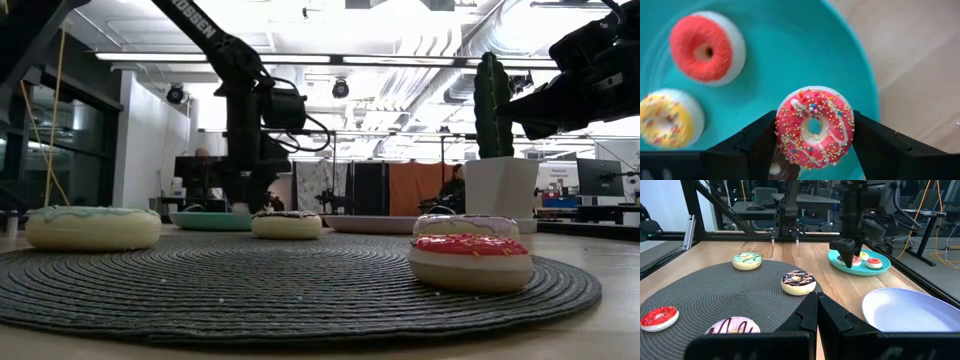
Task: Pick & Place donuts
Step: Put the small pink donut on the green plate
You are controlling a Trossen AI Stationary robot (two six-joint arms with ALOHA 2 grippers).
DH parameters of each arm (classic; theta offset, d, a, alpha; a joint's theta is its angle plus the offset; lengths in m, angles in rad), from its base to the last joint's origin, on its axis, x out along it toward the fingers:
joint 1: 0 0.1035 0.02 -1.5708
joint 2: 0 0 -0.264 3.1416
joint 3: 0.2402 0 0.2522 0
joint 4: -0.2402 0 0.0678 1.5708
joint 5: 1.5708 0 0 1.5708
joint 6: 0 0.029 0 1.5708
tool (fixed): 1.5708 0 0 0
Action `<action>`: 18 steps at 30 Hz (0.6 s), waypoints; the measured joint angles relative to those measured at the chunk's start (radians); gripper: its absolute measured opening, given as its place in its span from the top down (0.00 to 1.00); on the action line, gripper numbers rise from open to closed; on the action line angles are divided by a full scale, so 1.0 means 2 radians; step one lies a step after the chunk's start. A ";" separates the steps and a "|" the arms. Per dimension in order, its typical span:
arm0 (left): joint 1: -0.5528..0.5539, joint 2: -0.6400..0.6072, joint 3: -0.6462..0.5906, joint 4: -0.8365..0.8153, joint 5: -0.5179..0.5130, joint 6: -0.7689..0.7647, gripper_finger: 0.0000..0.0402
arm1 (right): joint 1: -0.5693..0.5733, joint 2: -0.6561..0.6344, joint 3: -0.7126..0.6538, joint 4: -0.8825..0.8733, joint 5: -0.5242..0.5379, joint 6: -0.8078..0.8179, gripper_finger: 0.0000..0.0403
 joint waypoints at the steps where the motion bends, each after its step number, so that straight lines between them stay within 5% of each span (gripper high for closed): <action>1: 0.001 0.000 -0.001 0.004 0.001 0.008 0.42 | 0.000 0.000 0.000 0.000 0.000 0.000 1.00; 11: 0.002 0.000 -0.025 0.037 0.012 0.035 0.41 | 0.000 0.000 0.000 0.000 0.000 0.000 1.00; 18: 0.002 0.000 -0.030 0.045 0.013 0.040 0.31 | 0.000 0.000 0.000 0.000 0.000 0.000 1.00</action>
